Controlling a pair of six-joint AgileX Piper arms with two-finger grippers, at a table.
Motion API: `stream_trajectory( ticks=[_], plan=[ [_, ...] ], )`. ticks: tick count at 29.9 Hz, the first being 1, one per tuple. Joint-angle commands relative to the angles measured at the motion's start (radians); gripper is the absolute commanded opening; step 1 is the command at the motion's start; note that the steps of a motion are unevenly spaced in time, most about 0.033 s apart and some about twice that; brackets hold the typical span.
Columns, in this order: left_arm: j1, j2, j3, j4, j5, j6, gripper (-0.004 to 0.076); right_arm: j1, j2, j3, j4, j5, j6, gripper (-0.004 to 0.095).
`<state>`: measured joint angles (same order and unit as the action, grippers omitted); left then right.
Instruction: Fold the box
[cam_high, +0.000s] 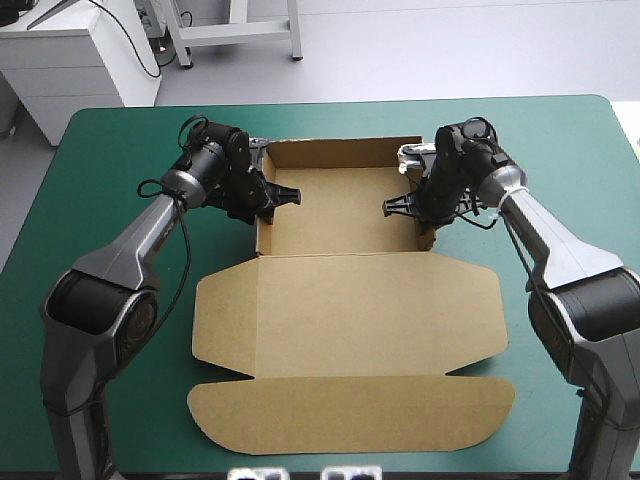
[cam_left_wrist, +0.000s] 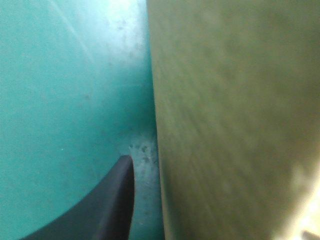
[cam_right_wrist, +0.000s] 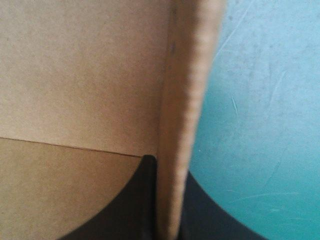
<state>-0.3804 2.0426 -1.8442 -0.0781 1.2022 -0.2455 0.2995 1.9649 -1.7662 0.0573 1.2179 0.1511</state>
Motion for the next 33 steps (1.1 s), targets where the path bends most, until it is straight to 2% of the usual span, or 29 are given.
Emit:
stream_trajectory(
  ticks=[1,4,6,9,13,16,19,21,33],
  plan=[
    [-0.013,-0.026,-0.015,0.03,0.074,0.042,-0.0008,-0.008,-0.057,-0.026,-0.044,-0.051,-0.037,-0.001],
    [-0.011,-0.026,-0.027,0.032,0.074,0.042,-0.0007,-0.008,-0.057,-0.026,-0.044,-0.053,-0.037,0.0039],
    [-0.011,-0.026,-0.047,0.032,0.074,0.042,0.0003,-0.008,-0.057,-0.03,-0.044,-0.056,-0.037,0.0125],
    [-0.011,-0.026,-0.082,0.031,0.078,0.042,0.0056,-0.008,-0.057,-0.032,-0.037,-0.061,-0.037,0.0323],
    [-0.011,-0.026,-0.126,0.031,0.082,0.046,0.019,-0.008,-0.057,-0.032,-0.035,-0.07,-0.037,0.0597],
    [-0.011,-0.026,-0.146,0.035,0.082,0.046,0.0331,-0.008,-0.057,-0.032,-0.037,-0.092,-0.03,0.0704],
    [-0.011,-0.026,-0.161,0.078,0.082,0.046,0.0428,-0.008,-0.057,-0.037,-0.037,-0.112,-0.019,0.0709],
    [-0.011,-0.026,-0.167,0.078,0.082,0.046,0.0454,-0.008,-0.057,-0.043,-0.037,-0.122,-0.007,0.0706],
    [-0.011,-0.028,-0.225,0.117,0.083,0.046,0.0454,-0.008,-0.057,-0.167,-0.039,-0.143,0.007,0.0706]
  ],
)
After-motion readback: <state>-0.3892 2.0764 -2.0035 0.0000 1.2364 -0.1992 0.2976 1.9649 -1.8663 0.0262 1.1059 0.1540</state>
